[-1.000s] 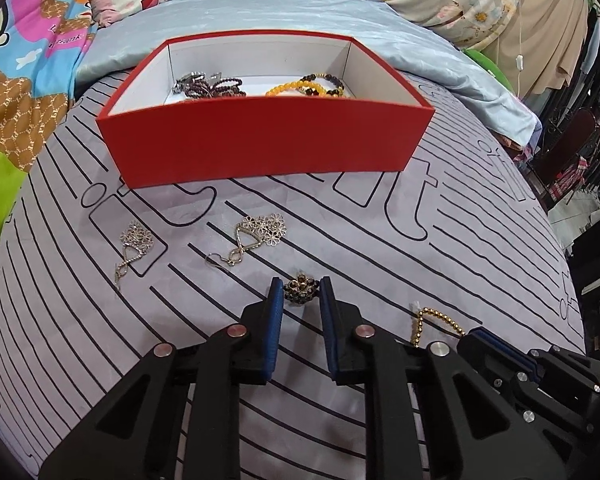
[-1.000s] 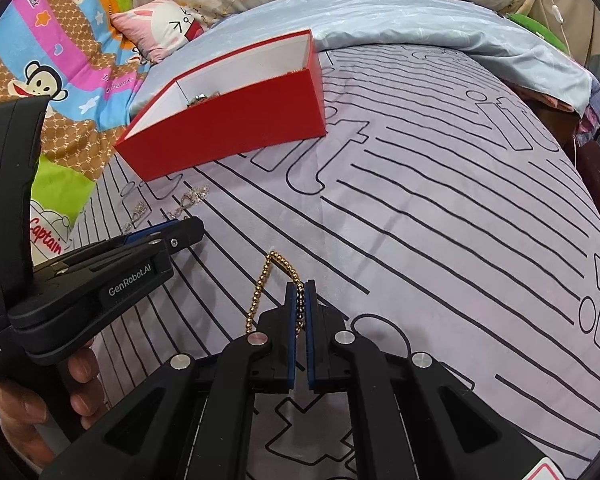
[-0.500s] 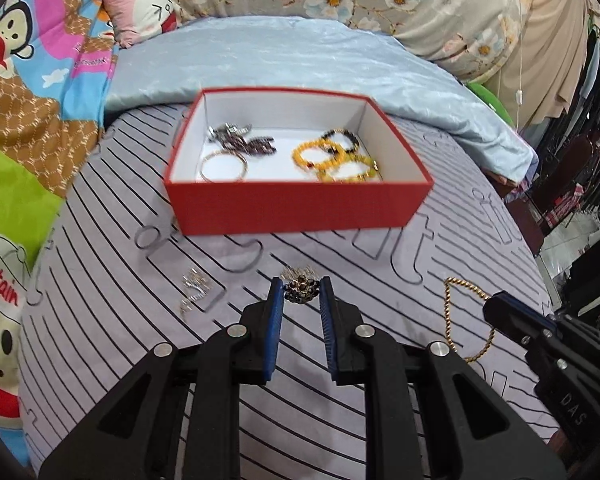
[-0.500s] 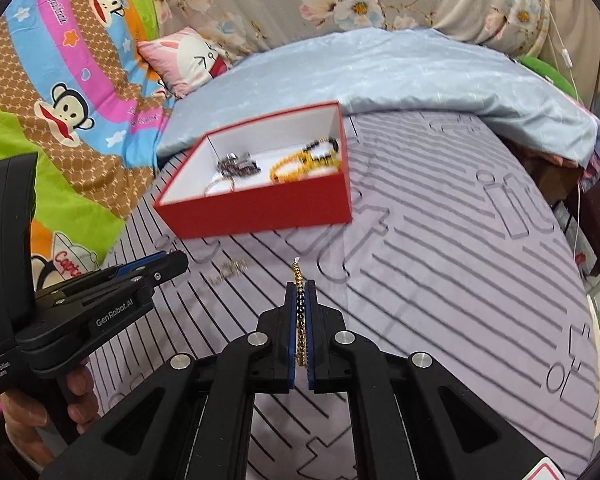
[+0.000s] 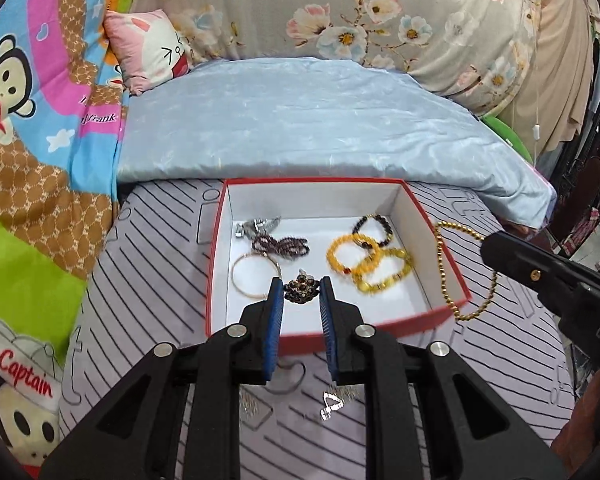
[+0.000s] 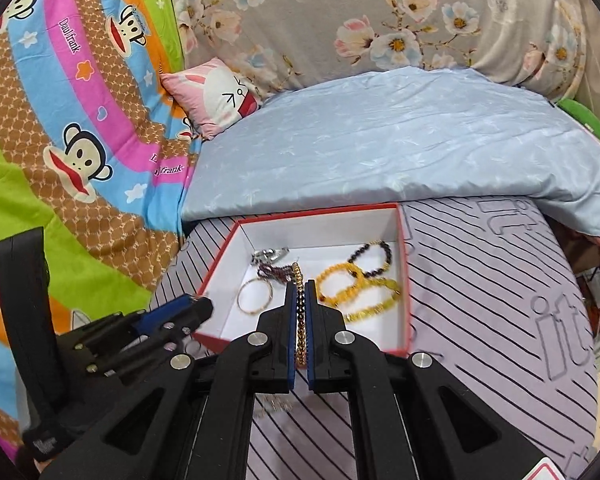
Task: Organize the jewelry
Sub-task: 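Carry the brooch and gold chain into the red box and open both tools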
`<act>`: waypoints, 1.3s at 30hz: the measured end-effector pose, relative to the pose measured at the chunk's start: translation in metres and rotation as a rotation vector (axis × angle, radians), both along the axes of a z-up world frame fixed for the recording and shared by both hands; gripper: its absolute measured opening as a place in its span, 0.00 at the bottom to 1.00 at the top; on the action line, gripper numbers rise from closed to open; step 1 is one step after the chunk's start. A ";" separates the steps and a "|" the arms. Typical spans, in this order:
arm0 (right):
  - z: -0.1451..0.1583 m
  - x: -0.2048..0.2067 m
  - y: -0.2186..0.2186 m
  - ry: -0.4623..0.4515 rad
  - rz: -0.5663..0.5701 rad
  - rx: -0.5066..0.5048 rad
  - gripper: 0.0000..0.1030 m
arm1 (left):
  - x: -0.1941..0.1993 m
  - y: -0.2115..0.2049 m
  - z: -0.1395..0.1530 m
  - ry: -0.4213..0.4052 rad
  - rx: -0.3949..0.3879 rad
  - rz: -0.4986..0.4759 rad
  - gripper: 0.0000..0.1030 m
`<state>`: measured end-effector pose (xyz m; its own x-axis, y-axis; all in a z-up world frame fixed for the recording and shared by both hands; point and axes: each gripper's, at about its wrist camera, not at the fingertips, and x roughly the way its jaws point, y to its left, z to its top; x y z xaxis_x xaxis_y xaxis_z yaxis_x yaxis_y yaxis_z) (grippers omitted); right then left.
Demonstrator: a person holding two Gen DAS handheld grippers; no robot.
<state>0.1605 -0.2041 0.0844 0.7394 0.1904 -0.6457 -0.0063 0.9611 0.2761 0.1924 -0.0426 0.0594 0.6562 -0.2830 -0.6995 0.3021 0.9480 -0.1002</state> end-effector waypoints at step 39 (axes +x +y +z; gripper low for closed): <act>-0.075 0.065 0.011 0.137 -0.053 -0.081 0.22 | 0.071 -0.018 -0.056 0.073 0.065 0.060 0.43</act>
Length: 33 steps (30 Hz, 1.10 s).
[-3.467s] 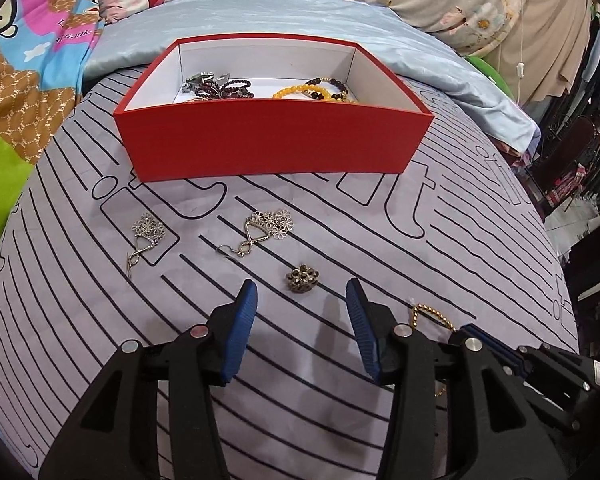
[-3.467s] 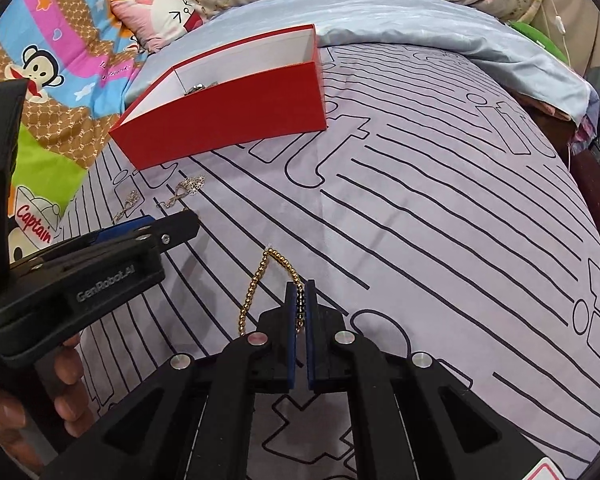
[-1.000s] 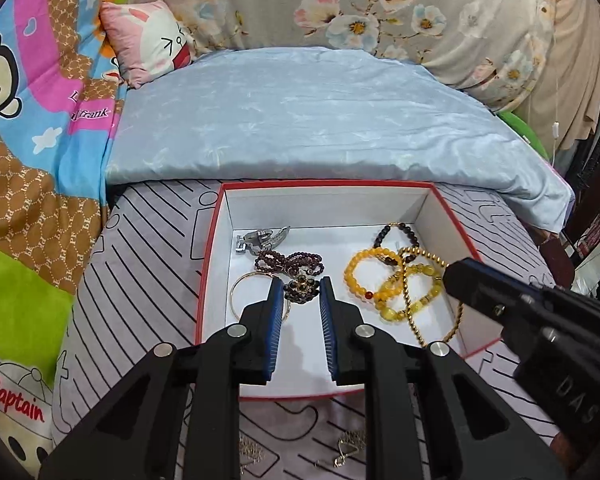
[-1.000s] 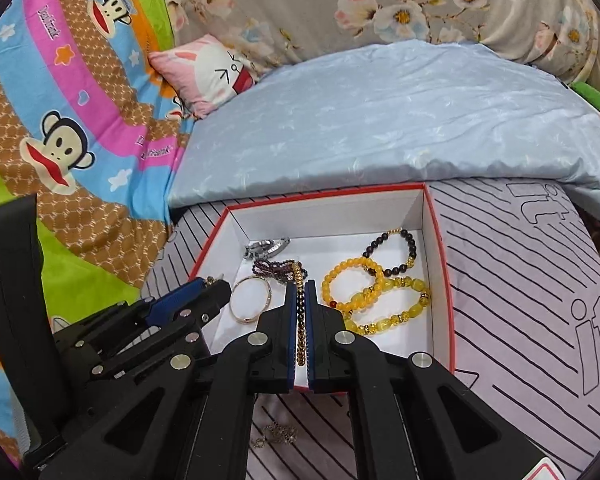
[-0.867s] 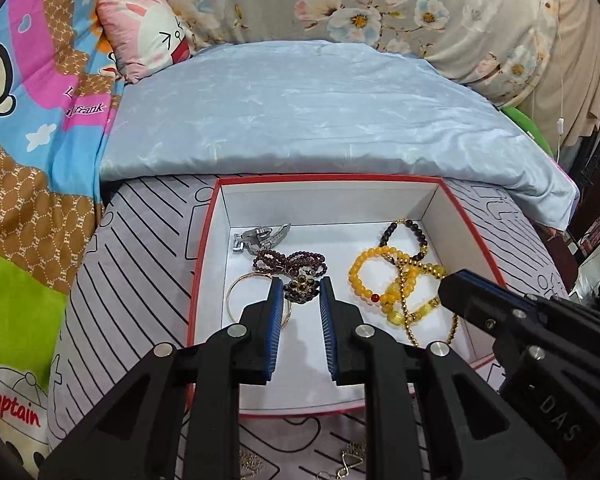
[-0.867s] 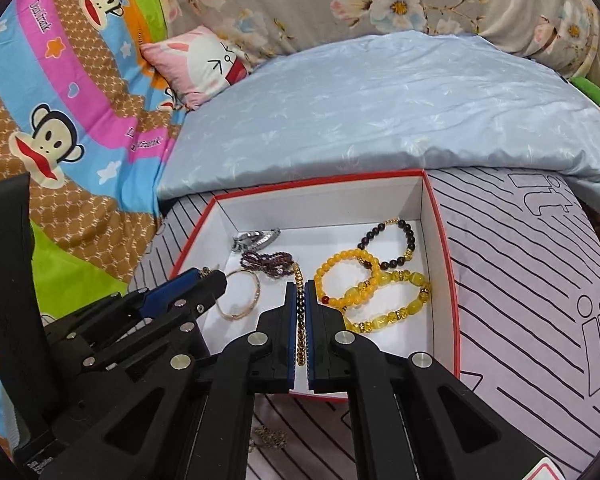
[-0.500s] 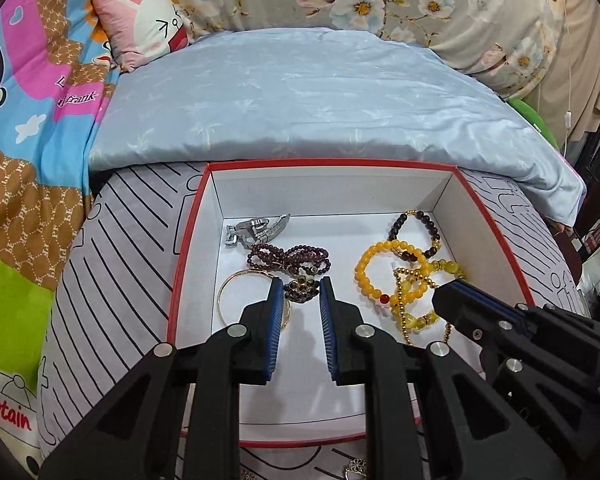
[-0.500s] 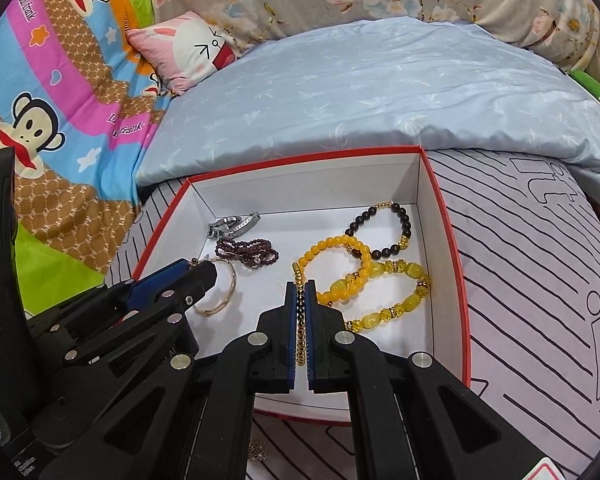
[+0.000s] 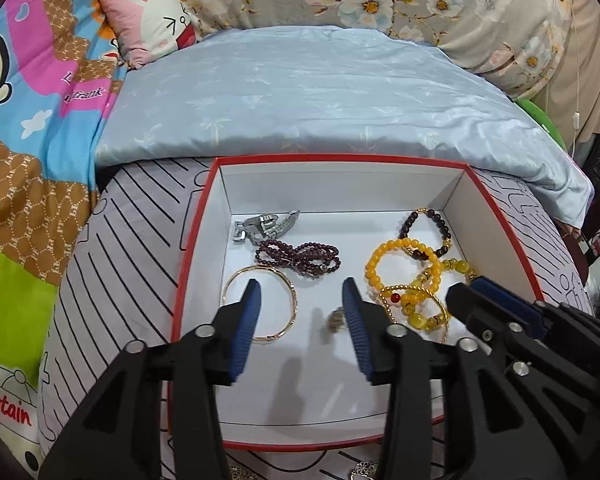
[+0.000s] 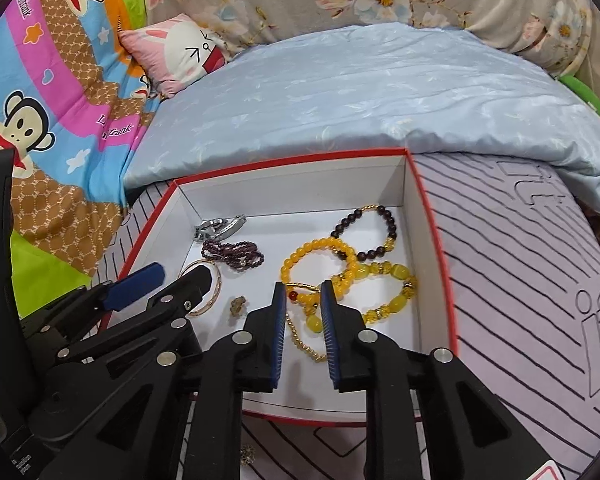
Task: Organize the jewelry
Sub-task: 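Lift both open tools out of the red box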
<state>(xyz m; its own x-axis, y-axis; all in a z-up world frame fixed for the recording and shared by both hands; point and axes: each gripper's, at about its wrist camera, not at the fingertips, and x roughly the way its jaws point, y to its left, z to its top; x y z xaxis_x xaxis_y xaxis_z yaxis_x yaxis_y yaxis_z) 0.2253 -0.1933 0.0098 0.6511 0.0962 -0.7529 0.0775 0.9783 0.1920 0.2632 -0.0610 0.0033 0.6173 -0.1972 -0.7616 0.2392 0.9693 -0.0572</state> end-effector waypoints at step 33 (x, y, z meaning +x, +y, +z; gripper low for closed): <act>0.043 -0.093 0.002 -0.091 -0.020 -0.050 0.34 | -0.078 0.024 0.043 -0.066 -0.030 0.005 0.47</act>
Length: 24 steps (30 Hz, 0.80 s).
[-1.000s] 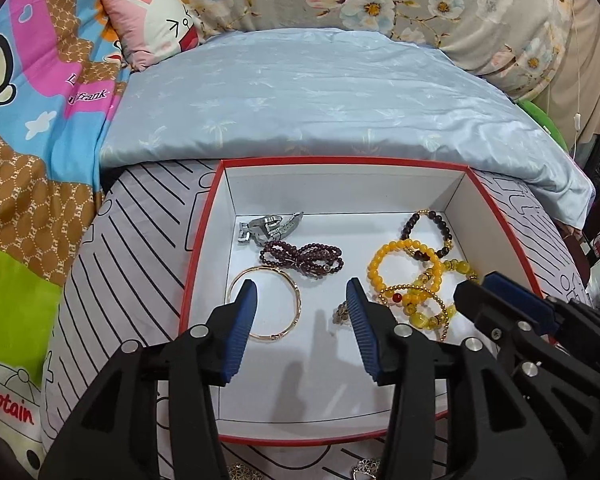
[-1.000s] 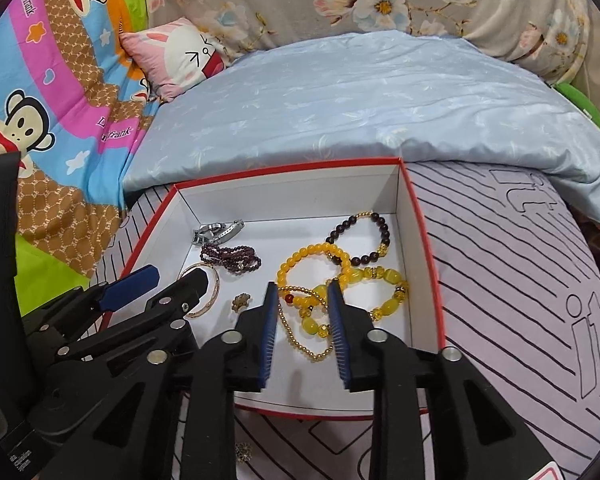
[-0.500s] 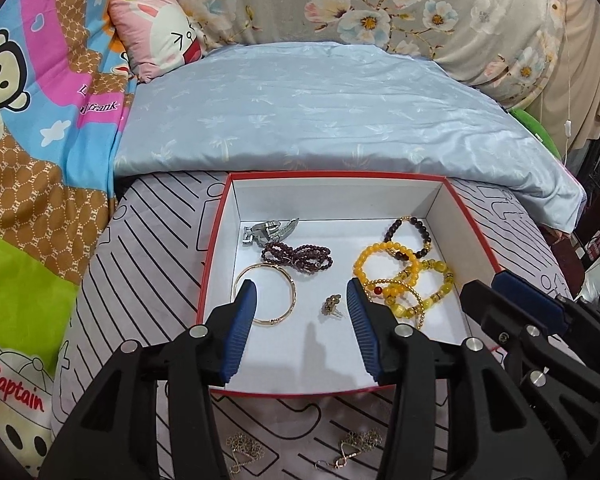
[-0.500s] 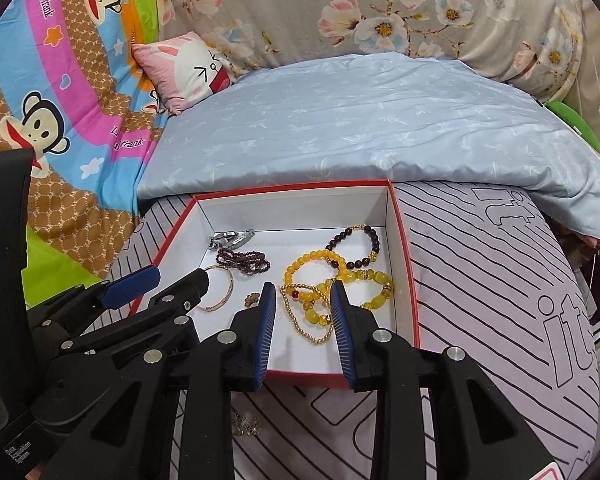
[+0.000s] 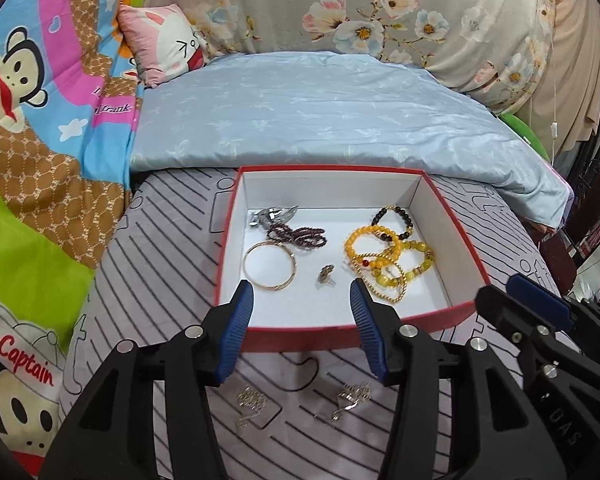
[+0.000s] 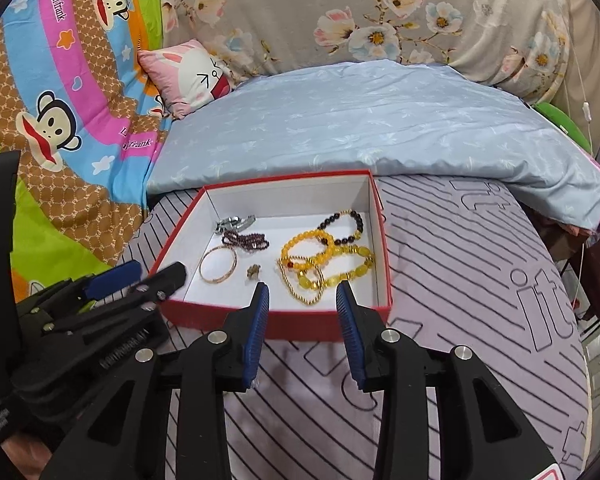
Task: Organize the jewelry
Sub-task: 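Lift both open tools out of the red box, then grasp a silver pendant necklace with the left tool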
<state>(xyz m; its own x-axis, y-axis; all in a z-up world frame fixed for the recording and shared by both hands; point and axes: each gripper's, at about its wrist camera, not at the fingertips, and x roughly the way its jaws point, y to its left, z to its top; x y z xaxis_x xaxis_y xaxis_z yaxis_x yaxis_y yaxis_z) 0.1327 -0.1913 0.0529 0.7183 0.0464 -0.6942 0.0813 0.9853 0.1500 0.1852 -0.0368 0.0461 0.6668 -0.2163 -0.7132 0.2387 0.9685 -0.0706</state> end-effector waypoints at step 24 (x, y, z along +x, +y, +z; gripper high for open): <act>-0.073 -0.064 0.019 0.177 0.022 0.049 0.34 | -0.068 0.066 -0.085 0.184 0.007 0.052 0.47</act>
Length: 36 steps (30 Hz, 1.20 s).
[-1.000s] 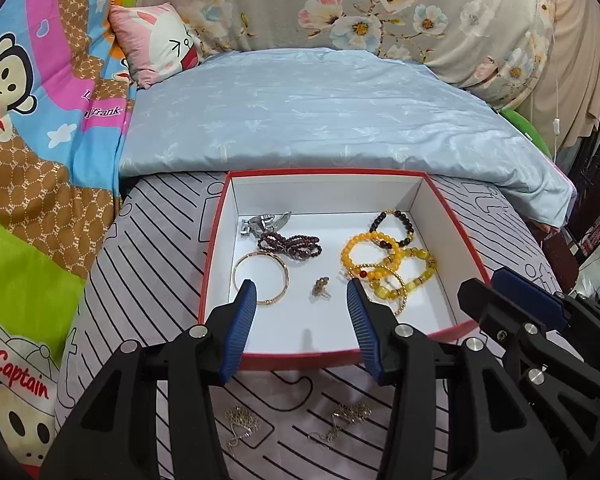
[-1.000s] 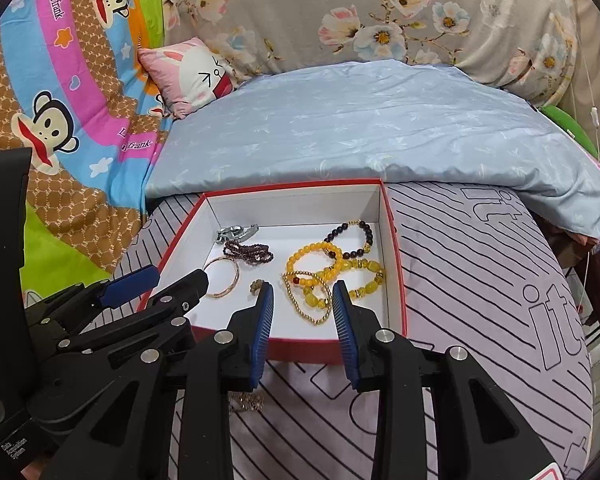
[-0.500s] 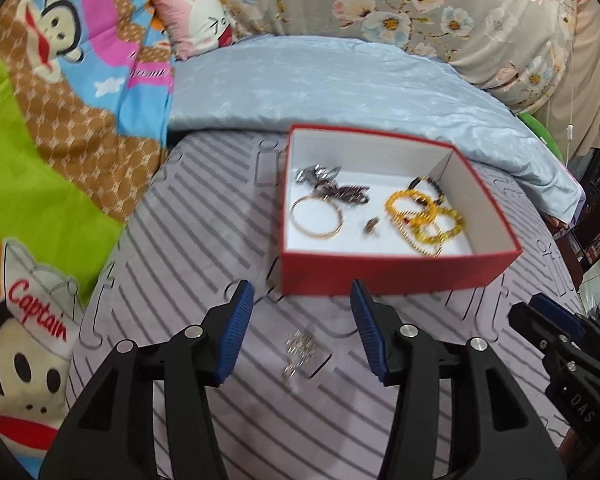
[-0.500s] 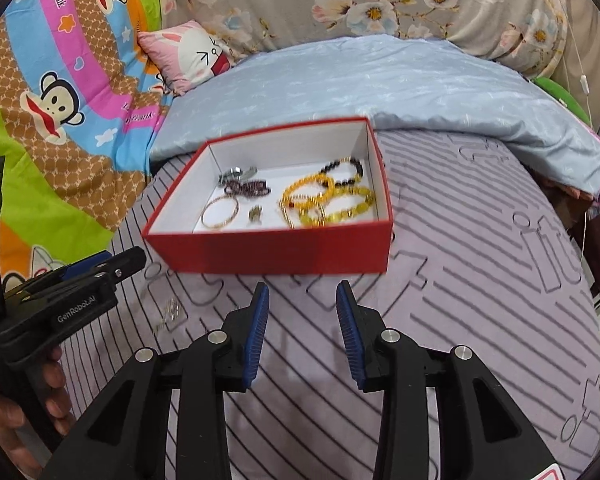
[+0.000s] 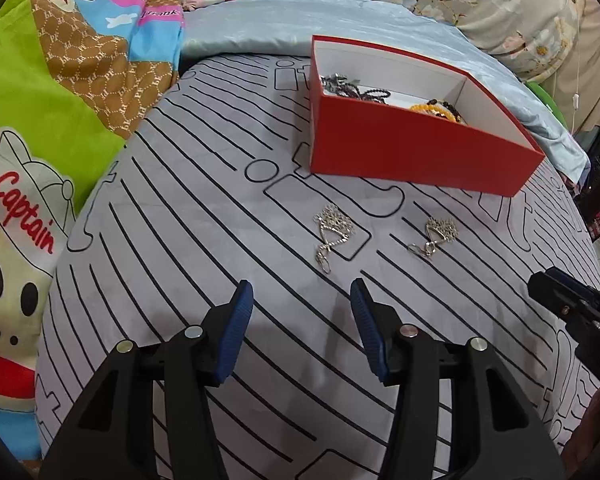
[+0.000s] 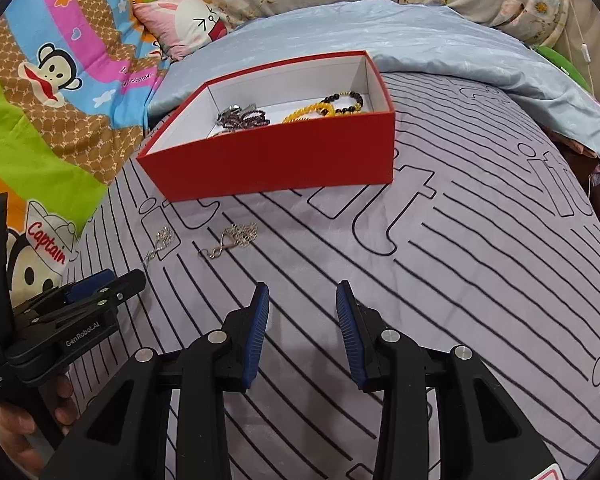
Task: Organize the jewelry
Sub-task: 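Grasp a silver pendant necklace with the left tool, then grasp the other silver pendant necklace with the right tool while the left tool holds its necklace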
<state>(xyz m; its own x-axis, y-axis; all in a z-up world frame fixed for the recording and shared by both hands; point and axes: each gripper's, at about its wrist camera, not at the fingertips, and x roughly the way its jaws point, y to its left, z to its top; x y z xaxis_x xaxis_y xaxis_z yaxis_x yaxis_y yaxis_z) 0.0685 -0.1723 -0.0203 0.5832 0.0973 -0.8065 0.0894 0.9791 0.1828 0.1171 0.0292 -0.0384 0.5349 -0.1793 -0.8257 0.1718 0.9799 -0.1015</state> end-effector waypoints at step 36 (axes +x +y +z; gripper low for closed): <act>-0.014 0.034 0.045 0.036 0.125 0.047 0.27 | 0.017 0.001 0.004 -0.012 -0.056 -0.038 0.00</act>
<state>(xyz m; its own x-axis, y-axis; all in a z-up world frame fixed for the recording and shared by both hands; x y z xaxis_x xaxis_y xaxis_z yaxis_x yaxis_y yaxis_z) 0.1023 -0.1269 -0.0338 0.5352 0.2055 -0.8193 -0.0258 0.9735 0.2273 0.1336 0.0302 -0.0346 0.5369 -0.2460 -0.8070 0.2107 0.9653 -0.1540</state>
